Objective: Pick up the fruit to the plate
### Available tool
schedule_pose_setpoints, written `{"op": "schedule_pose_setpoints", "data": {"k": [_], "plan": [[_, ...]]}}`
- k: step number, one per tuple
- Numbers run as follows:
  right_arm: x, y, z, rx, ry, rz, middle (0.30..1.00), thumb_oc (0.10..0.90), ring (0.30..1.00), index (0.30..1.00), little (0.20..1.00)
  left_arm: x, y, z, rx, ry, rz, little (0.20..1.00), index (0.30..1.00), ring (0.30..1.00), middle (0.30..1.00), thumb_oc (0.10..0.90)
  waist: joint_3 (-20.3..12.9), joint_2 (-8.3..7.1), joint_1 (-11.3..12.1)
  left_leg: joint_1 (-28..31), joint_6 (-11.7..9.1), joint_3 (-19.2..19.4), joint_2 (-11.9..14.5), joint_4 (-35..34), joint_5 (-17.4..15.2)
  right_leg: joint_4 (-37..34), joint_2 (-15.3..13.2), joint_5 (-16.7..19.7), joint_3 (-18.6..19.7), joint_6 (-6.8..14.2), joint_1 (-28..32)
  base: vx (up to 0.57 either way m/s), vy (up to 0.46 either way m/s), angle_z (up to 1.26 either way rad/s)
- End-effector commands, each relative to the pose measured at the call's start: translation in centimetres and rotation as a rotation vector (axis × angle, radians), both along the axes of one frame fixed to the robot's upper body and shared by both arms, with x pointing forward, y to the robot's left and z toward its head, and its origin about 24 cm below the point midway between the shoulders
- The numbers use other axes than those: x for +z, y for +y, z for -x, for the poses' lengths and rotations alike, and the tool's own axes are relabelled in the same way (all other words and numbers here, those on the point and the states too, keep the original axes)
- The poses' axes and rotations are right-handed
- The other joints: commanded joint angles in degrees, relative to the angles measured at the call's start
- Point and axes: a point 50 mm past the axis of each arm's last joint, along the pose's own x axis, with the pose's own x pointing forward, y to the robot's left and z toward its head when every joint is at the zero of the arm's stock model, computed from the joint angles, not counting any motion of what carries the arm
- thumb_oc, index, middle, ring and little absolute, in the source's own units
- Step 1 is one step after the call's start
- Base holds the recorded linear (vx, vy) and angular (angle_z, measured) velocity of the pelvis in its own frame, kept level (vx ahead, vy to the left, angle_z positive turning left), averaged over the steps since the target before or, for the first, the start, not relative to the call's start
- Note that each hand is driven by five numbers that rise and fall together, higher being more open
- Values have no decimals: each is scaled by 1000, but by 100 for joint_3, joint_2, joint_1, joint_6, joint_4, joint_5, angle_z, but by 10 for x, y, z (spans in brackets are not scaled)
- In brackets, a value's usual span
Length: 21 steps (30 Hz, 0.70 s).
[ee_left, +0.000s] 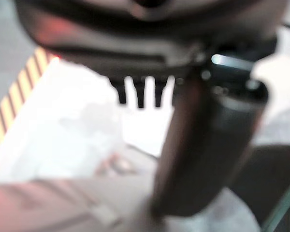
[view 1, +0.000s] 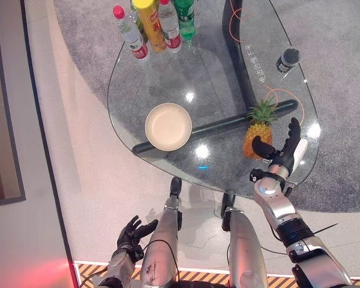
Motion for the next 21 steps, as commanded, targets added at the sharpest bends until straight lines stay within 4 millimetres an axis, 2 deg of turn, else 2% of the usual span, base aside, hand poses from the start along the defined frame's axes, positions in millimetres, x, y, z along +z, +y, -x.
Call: {"op": "schedule_pose_setpoints", "data": {"k": [1,7,15,21], "plan": [[45,6,-8,24,-198,8,900,800,900,900,900,-1,-4,5,13,-8,3,900,900,900,900,800,-4,-267,-57,80,609,496,-903,523,-816,-1265,494,1014,286,-182,263,2,36,-2],[34,8,-9,3,-162,-62,900,800,900,900,900,1,-8,1,4,-30,11,900,900,900,900,800,-4,-219,-32,-53,601,512,-898,513,-779,-1203,472,1033,263,-153,91,0,0,0],[29,13,-20,74,-121,-256,900,800,900,900,900,3,-13,-2,-7,-40,16,900,900,900,900,800,-4,-154,38,-214,590,490,-927,505,-725,-1143,451,1061,220,-165,-108,0,0,0],[17,9,-24,16,-48,-320,900,800,900,900,900,4,-15,-3,-12,-54,25,900,900,900,900,800,-4,-107,89,-281,590,489,-928,493,-707,-1110,439,1065,173,-177,-200,0,0,0]]}}
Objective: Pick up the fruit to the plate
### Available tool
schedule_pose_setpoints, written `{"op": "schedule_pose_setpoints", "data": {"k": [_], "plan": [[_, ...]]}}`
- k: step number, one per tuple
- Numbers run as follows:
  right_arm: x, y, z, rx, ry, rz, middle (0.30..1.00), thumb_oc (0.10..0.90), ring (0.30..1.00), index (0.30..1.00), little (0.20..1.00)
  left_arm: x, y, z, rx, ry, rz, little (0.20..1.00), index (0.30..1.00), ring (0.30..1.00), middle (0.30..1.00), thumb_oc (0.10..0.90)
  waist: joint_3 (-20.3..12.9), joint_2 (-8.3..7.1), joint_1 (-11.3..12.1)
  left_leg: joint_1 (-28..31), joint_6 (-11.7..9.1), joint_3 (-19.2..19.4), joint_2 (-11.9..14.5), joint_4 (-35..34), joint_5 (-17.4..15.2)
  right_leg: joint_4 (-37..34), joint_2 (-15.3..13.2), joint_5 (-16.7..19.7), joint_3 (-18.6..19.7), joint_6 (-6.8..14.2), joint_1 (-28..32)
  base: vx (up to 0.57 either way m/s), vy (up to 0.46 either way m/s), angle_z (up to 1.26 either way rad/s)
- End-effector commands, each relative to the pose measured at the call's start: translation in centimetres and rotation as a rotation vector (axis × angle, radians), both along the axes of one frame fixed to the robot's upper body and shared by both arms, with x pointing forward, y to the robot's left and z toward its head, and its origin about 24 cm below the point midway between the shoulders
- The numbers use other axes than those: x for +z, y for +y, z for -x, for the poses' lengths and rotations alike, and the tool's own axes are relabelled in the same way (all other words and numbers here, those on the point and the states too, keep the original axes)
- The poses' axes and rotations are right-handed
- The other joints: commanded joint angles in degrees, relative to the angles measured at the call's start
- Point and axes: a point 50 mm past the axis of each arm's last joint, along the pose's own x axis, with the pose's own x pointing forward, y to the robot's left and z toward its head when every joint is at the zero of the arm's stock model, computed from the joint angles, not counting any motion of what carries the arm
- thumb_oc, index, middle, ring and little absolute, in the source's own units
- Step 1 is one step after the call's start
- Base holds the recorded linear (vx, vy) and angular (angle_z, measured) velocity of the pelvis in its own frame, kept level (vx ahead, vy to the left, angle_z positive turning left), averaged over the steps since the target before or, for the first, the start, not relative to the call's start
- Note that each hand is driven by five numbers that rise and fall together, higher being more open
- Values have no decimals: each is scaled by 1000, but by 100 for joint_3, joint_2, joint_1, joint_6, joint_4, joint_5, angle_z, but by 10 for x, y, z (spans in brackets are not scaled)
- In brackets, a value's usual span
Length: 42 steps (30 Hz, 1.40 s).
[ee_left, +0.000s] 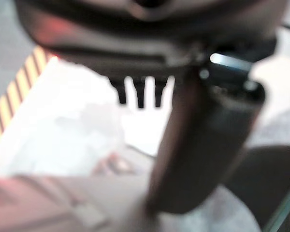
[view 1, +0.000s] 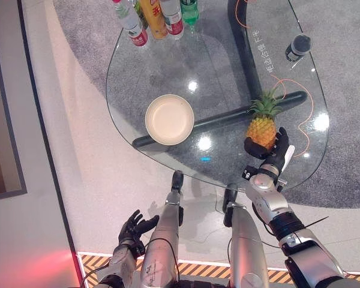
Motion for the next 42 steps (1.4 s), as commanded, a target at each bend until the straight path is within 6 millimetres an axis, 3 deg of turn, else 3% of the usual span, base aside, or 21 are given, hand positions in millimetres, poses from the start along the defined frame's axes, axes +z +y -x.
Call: {"op": "schedule_pose_setpoints", "data": {"k": [1,7,16,17,18,19,28,42], "plan": [[25,-8,-8,-37,-105,-33,900,800,900,900,900,-3,-12,6,-9,-3,20,900,900,900,900,800,-7,-106,-4,75,606,492,-895,404,-727,-1299,463,1089,116,-177,221,0,0,0],[21,-11,-12,-39,-88,-50,900,800,900,900,900,-1,-15,2,-22,-19,30,900,900,900,900,800,-7,-72,55,-6,610,462,-917,426,-721,-1264,461,1104,83,-172,134,0,0,0],[34,-18,-23,-11,-79,20,900,800,900,900,900,1,-20,-2,-33,-26,38,900,900,900,900,800,-7,-31,142,-101,594,380,-938,443,-694,-1187,455,1112,32,-139,4,3,1,1],[35,-20,-24,-7,-65,37,789,671,789,789,771,2,-20,-2,-33,-28,39,900,900,900,900,800,-7,-25,152,-110,595,369,-942,441,-692,-1181,454,1110,27,-137,-8,9,0,6],[35,-22,-26,3,-46,52,340,147,340,340,247,2,-20,-2,-34,-29,38,900,900,900,900,800,-7,-23,164,-113,597,360,-942,441,-691,-1172,450,1108,19,-136,-17,19,-3,8],[34,-24,-26,7,-26,61,300,100,300,300,200,2,-19,-1,-36,-28,37,900,900,900,900,800,-7,-16,178,-88,598,352,-938,443,-710,-1159,448,1088,9,-134,2,12,-5,7],[25,-38,-26,15,66,68,300,100,300,300,200,6,-18,-5,-47,-58,39,900,900,900,900,800,-7,-10,230,-117,610,313,-950,448,-697,-1118,462,1081,-31,-129,-45,6,-8,12],[24,-34,-22,33,12,53,300,100,300,300,200,20,-8,-16,31,-168,24,900,900,900,900,800,-7,-53,169,242,597,315,-928,316,-694,-1259,472,1083,14,-120,309,-7,-9,5]]}}
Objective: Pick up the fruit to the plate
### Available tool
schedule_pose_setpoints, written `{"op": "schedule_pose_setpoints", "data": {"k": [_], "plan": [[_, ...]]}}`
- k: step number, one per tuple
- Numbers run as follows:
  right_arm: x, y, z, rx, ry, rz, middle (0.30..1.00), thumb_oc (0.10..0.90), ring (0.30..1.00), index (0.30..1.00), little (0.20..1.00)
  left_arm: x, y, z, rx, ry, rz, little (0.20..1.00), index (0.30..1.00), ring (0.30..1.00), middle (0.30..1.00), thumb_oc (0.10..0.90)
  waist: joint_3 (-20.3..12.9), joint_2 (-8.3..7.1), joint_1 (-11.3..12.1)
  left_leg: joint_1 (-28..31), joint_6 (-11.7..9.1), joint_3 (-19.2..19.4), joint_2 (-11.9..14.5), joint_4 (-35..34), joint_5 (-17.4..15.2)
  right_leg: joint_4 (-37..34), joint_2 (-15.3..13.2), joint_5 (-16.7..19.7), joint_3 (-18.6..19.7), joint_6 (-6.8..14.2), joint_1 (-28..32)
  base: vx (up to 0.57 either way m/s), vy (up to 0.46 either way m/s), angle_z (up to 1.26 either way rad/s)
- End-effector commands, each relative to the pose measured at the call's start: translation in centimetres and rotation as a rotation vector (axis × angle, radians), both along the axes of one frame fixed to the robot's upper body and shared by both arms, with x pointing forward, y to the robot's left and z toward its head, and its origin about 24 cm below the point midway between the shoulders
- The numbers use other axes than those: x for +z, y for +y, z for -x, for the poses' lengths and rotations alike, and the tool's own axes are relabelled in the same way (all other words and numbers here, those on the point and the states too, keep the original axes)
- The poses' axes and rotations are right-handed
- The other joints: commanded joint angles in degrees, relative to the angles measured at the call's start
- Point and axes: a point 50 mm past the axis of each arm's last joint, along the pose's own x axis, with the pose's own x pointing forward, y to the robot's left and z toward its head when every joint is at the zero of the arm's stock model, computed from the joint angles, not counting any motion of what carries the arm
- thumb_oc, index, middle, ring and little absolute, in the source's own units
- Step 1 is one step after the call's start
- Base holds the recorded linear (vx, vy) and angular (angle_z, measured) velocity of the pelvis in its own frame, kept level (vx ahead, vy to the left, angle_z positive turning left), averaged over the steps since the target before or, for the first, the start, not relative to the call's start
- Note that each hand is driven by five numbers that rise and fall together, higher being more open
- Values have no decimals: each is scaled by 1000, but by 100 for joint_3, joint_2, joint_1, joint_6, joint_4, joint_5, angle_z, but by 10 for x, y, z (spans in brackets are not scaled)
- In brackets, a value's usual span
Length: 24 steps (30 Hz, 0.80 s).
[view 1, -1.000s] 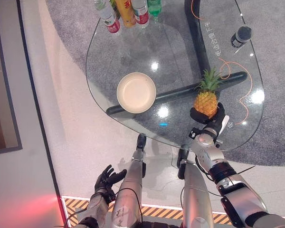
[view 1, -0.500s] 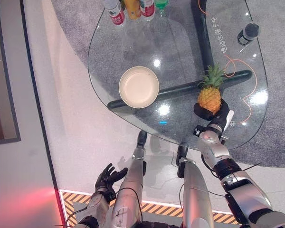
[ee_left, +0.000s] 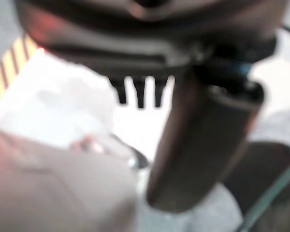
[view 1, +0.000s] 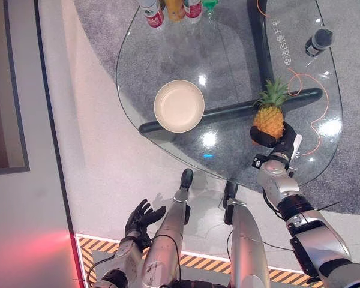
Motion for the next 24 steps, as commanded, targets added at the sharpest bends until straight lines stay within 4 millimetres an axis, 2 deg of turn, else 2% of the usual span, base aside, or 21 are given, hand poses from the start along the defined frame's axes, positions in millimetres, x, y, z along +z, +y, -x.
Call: {"op": "schedule_pose_setpoints", "data": {"k": [1,8,9,10,13,17,24], "plan": [[10,0,2,15,-63,6,300,100,300,300,200,5,12,3,84,-65,-17,900,900,900,900,800,-16,-72,19,246,337,487,-439,404,-695,-1144,383,801,8,14,460,0,0,0],[32,26,19,130,-252,49,300,100,300,300,200,38,13,-18,136,-255,10,900,900,900,900,800,-16,-164,-121,524,340,483,-414,351,-737,-1236,415,788,85,48,740,-11,-20,0],[32,26,19,130,-251,49,300,100,300,300,200,38,13,-18,136,-254,10,900,900,900,900,800,-16,-164,-121,530,340,483,-414,348,-737,-1239,415,788,85,48,746,0,0,0],[40,35,26,199,-314,69,300,100,300,300,200,50,14,-24,150,-327,27,900,900,900,900,800,-16,-195,-179,630,355,485,-405,323,-744,-1283,418,787,116,50,854,0,0,0],[45,41,34,265,-350,101,300,100,300,300,200,65,17,-30,175,-405,51,900,900,900,900,800,-16,-228,-252,783,353,497,-392,296,-749,-1341,435,778,170,49,1021,0,0,0],[55,50,47,397,-426,144,300,100,300,300,200,95,19,-40,189,-558,96,900,900,900,900,800,-16,-260,-326,1061,356,504,-387,244,-755,-1449,435,752,206,43,1347,-3,-5,-1],[69,58,62,565,-510,199,300,100,300,300,200,131,13,-47,92,-729,187,900,900,900,900,800,-16,-290,-317,1408,339,479,-390,228,-782,-1569,414,714,175,46,1816,3,-34,-1]]}}
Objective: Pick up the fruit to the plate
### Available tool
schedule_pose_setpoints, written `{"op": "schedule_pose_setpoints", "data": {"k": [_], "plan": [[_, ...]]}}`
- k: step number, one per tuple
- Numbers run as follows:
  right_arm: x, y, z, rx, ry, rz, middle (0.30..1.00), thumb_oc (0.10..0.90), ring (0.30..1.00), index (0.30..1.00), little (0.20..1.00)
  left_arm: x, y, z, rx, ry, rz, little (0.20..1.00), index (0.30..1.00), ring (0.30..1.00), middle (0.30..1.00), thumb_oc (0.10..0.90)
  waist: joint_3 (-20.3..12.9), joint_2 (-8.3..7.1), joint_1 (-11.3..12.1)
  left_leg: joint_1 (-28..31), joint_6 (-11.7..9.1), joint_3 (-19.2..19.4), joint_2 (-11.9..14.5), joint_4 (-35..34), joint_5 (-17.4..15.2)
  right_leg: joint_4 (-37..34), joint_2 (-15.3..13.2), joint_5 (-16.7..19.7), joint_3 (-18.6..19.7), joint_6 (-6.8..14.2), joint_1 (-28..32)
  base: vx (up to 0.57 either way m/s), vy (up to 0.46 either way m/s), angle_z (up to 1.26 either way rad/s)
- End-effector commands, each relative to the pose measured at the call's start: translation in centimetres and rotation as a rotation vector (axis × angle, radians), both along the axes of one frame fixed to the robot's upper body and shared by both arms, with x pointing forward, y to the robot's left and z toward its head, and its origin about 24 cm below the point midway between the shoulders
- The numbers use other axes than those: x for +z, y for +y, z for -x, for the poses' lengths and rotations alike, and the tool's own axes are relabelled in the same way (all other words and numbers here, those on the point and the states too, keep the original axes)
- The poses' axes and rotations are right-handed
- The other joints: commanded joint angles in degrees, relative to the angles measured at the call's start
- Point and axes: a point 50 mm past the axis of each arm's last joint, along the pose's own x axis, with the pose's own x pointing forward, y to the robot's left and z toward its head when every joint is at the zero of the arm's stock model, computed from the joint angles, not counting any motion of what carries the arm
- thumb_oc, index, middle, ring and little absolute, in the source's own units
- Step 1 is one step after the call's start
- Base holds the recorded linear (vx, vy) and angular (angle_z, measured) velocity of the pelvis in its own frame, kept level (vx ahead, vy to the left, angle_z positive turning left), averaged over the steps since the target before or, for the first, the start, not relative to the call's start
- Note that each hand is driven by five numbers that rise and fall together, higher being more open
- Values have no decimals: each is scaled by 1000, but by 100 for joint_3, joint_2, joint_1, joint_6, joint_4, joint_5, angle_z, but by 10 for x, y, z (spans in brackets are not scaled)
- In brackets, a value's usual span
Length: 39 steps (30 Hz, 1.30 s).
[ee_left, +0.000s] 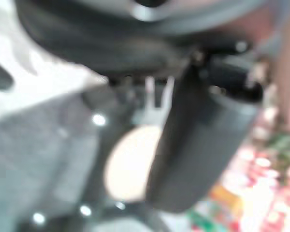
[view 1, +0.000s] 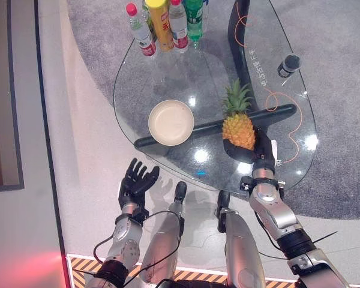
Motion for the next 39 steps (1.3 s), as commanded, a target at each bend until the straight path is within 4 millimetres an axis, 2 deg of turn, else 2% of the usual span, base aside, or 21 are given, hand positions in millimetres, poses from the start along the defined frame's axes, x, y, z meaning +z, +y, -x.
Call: {"op": "schedule_pose_setpoints", "data": {"k": [1,4,9,10,22,32,39], "plan": [[78,12,10,171,-398,42,300,100,300,300,200,35,11,2,-54,-203,14,900,900,900,900,800,-114,-132,-27,210,286,427,-482,732,-868,-1170,338,708,142,13,716,-1,-39,-1],[86,19,16,284,-428,84,300,100,300,300,200,47,-2,2,-202,-265,99,900,900,900,900,800,-123,-133,-18,316,279,420,-476,757,-887,-1194,335,690,119,15,876,3,-26,0],[94,26,21,397,-457,143,300,100,300,300,200,61,-11,2,-311,-320,87,900,900,900,900,800,-128,-126,-17,382,280,425,-469,752,-889,-1224,344,679,96,18,975,-2,-7,0],[98,30,23,451,-470,166,300,100,300,300,200,71,-15,1,-360,-349,83,900,900,900,900,800,-137,-128,-10,390,278,435,-463,771,-900,-1214,341,661,71,24,993,-9,-40,0],[112,64,36,720,-537,266,300,100,300,300,200,107,-44,-1,-576,-464,127,900,900,900,900,800,-114,-159,61,384,262,372,-492,854,-915,-1214,359,625,35,42,1086,1,-31,0],[109,95,47,983,-507,389,300,100,300,300,200,124,-55,-3,-638,-517,224,900,900,900,900,800,-114,-186,130,249,217,353,-506,938,-912,-1123,370,567,-1,37,991,0,0,0],[94,109,51,1176,-405,503,300,100,300,300,200,133,-60,-2,-688,-580,344,900,900,900,900,800,-114,-208,186,262,207,329,-534,962,-928,-1087,366,532,-4,40,1004,0,0,0]]}}
